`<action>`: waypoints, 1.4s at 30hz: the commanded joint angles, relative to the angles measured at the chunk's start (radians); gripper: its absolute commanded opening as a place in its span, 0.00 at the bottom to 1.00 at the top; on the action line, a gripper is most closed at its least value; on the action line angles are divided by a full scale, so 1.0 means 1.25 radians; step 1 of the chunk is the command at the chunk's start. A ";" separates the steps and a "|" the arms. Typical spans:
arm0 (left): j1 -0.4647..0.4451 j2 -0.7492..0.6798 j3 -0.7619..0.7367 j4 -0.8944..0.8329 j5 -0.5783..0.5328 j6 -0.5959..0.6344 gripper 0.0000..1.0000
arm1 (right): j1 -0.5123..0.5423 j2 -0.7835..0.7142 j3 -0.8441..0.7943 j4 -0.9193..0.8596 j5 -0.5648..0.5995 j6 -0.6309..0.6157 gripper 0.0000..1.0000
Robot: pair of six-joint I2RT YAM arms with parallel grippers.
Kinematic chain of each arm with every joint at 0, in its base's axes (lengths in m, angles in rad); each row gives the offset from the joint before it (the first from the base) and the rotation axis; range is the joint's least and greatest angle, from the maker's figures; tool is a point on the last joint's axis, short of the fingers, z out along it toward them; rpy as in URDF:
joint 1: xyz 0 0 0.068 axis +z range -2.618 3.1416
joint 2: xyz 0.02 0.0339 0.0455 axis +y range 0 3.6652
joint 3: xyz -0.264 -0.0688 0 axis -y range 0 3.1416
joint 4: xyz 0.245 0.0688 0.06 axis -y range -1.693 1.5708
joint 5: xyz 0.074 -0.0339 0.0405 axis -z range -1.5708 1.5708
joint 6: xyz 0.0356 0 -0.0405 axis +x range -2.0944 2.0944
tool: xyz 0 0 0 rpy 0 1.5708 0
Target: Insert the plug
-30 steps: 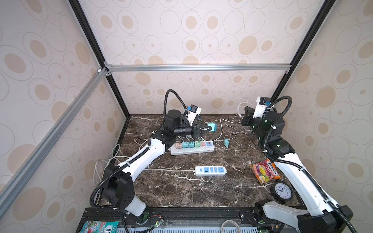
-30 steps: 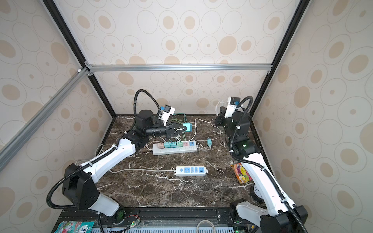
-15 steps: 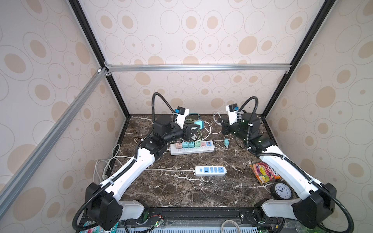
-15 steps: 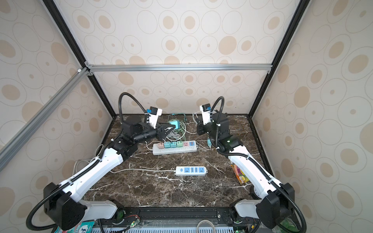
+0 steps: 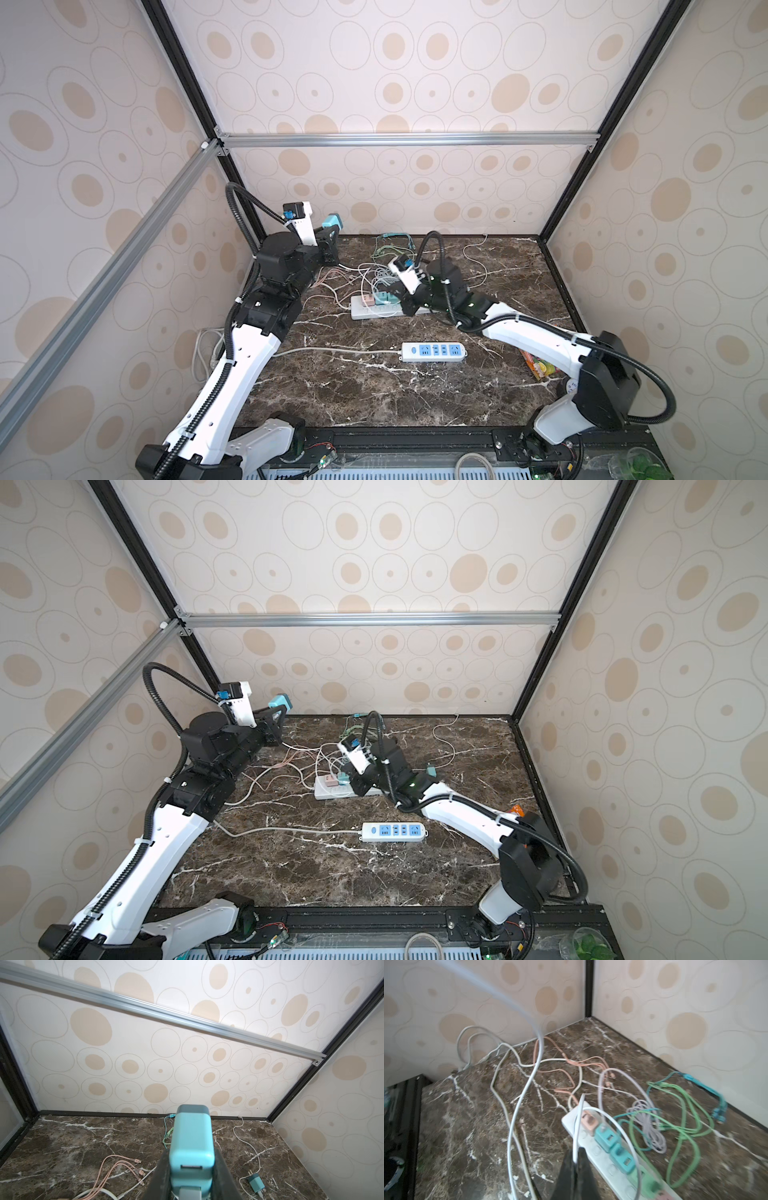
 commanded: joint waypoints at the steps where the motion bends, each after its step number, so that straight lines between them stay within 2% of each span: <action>1: 0.025 -0.020 0.071 0.021 -0.001 -0.007 0.00 | 0.058 0.074 0.043 0.040 -0.024 -0.041 0.00; 3: 0.029 -0.019 0.084 0.019 -0.014 -0.012 0.00 | 0.090 0.132 0.073 0.046 -0.016 -0.060 0.00; 7: 0.040 -0.020 0.078 0.019 -0.097 -0.009 0.00 | 0.137 0.257 0.140 0.068 -0.046 -0.072 0.00; 11: 0.046 -0.019 0.069 0.013 -0.222 0.022 0.00 | 0.157 0.357 0.201 0.084 -0.090 -0.059 0.00; 13: 0.046 -0.022 0.054 0.018 -0.280 0.048 0.00 | 0.157 0.391 0.231 0.079 -0.110 -0.023 0.04; 16: 0.046 -0.029 0.010 0.019 -0.350 0.077 0.00 | 0.158 0.414 0.244 0.092 -0.116 0.024 0.23; 18: 0.045 -0.039 -0.033 0.025 -0.356 0.088 0.00 | 0.157 0.407 0.233 0.101 -0.086 0.036 0.39; 19: 0.046 -0.042 -0.052 0.027 -0.355 0.091 0.00 | 0.155 0.400 0.227 0.097 -0.069 0.031 0.43; 24: 0.046 -0.042 -0.110 -0.005 -0.384 0.116 0.00 | 0.148 0.342 0.168 0.060 0.038 -0.025 0.57; 27: 0.046 -0.046 -0.138 -0.020 -0.414 0.122 0.00 | 0.125 0.301 0.129 0.043 0.062 -0.025 0.64; 29: 0.048 -0.050 -0.155 -0.027 -0.446 0.117 0.00 | 0.107 0.260 0.094 0.042 0.067 -0.011 0.75; 31: 0.047 -0.048 -0.161 -0.045 -0.474 0.110 0.00 | 0.097 0.213 0.057 0.048 0.073 -0.007 0.81; 33: 0.048 -0.042 -0.165 -0.059 -0.467 0.110 0.00 | 0.092 0.162 0.023 0.051 0.095 0.000 0.91; 34: 0.048 -0.039 -0.171 -0.060 -0.445 0.118 0.00 | 0.091 0.135 0.005 0.050 0.107 0.006 0.99; 36: 0.048 -0.031 -0.181 -0.057 -0.363 0.151 0.00 | 0.085 0.081 -0.032 0.057 0.137 0.019 0.99; 40: 0.037 0.010 -0.179 -0.086 -0.120 0.213 0.00 | 0.059 -0.037 -0.124 0.099 0.179 0.055 0.99; 42: 0.012 0.037 -0.175 -0.111 -0.068 0.242 0.00 | 0.037 -0.094 -0.162 0.111 0.194 0.080 0.99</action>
